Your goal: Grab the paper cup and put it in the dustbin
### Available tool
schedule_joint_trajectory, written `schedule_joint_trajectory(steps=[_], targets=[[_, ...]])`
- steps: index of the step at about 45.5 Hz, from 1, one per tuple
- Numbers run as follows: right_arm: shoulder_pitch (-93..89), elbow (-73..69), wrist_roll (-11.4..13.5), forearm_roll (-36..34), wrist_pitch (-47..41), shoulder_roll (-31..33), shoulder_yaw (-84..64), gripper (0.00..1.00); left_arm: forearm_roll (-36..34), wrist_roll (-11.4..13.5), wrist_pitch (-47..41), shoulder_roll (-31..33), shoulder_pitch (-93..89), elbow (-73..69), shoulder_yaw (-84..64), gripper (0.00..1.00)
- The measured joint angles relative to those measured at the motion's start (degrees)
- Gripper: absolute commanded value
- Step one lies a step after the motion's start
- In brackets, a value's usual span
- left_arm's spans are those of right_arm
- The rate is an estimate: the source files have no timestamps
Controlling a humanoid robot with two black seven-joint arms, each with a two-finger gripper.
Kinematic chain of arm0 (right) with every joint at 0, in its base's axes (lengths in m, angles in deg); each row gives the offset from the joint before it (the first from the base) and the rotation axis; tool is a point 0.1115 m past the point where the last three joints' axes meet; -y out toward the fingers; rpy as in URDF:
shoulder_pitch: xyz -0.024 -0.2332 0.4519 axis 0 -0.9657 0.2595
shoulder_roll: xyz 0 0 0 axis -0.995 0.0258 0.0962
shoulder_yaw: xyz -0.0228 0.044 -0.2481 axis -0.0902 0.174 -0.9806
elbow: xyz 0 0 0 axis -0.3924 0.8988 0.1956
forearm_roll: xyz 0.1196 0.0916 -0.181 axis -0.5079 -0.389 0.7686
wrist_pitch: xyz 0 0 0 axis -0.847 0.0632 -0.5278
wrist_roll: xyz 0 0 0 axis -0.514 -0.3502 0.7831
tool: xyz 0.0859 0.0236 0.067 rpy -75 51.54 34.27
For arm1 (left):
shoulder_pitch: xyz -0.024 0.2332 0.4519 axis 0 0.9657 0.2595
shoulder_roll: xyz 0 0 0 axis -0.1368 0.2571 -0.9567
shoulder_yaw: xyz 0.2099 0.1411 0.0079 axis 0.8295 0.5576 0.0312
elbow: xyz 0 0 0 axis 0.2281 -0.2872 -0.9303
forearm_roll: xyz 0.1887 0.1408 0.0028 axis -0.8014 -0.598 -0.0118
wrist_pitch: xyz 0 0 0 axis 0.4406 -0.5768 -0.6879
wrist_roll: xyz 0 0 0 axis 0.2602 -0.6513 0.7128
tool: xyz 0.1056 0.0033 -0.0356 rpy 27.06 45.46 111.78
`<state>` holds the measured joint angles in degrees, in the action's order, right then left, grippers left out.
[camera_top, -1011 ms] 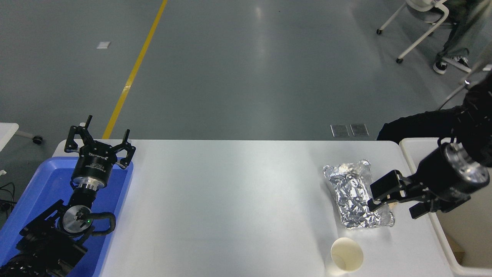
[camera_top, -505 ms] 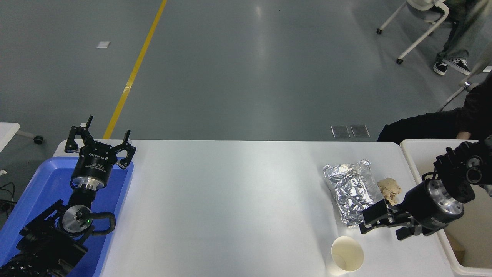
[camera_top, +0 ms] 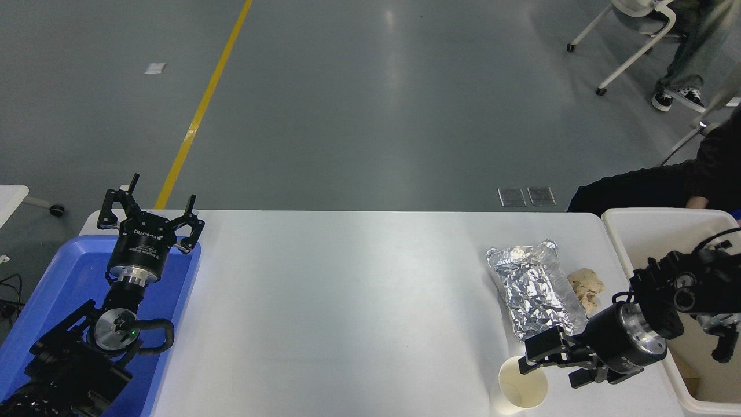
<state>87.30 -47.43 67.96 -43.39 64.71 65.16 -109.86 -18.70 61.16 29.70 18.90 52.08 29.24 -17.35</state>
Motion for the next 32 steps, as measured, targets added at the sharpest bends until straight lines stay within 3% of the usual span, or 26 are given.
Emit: schedule_joint_trajectory(steps=[10,17,19,23,24,32], targets=[[-6.88,3.37,0.00,3.13,2.04,-0.68,4.01,0.96,0.01,0.00,0.00,0.00,0.00,0.01,0.00,1.00],[-10.60,5.74,-0.05,5.54,3.30,-1.03,6.40,0.47,0.01,0.00,0.00,0.00,0.00,0.03,0.00,1.00],[-11.50,6.41,-0.10,6.31,3.55,-1.13,6.85,0.28,0.01,0.00,0.00,0.00,0.00,0.03,0.00,1.00],[-12.63,7.34,-0.48,7.59,3.89,-1.22,7.45,0.16,0.00,0.00,0.00,0.00,0.00,0.03,0.00,1.00],[-12.83,7.49,-0.58,7.84,3.93,-1.23,7.55,0.03,0.01,0.00,0.00,0.00,0.00,0.03,0.00,1.00],[-13.71,8.35,-1.16,9.45,4.17,-1.11,8.19,0.00,0.01,0.00,0.00,0.00,0.00,0.03,0.00,1.00]])
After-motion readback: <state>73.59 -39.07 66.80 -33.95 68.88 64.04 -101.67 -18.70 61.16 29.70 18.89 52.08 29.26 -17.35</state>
